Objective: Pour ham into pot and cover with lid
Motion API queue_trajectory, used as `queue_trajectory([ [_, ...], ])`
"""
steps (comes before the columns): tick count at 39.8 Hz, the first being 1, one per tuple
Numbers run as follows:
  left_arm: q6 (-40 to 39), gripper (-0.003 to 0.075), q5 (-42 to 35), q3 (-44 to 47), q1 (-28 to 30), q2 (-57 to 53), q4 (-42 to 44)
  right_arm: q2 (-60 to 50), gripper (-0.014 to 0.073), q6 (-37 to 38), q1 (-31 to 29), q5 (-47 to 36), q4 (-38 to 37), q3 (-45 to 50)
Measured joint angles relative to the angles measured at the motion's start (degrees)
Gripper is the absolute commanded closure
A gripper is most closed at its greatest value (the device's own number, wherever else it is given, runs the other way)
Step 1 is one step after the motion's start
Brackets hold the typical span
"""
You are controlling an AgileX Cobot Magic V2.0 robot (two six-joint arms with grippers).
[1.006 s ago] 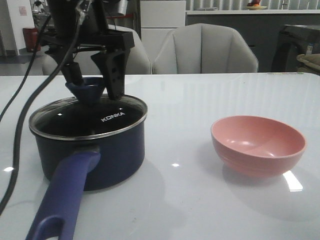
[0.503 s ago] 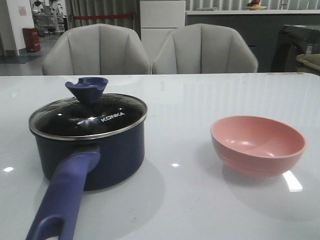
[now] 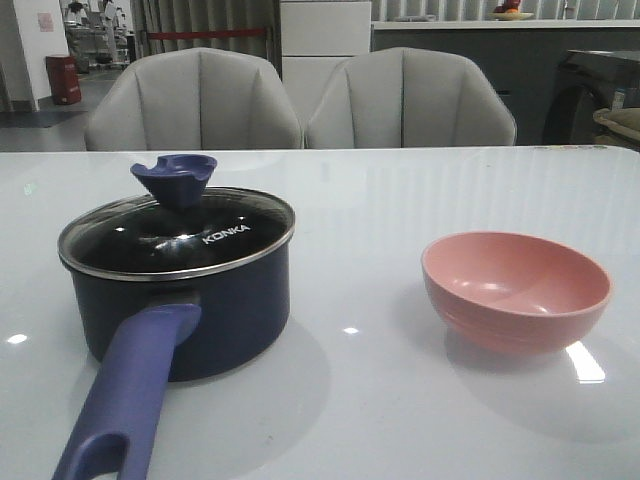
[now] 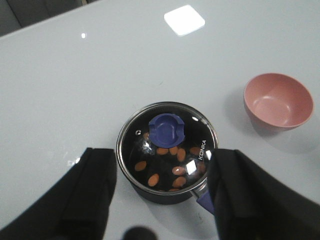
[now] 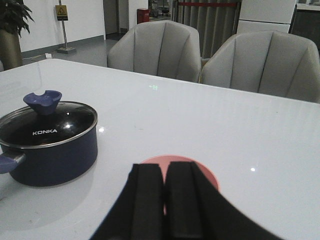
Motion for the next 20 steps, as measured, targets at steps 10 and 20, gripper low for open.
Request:
queue_trajectory([
  [10, 0.0, 0.0548, -15.3, 22.4, 0.0, -20.2, -2.4, 0.0, 0.0442, 0.0, 0.0, 0.0, 0.0, 0.0],
  [20, 0.0, 0.0607, -32.3, 38.3, 0.0, -33.4, -5.0, 0.0, 0.0442, 0.0, 0.0, 0.0, 0.0, 0.0],
])
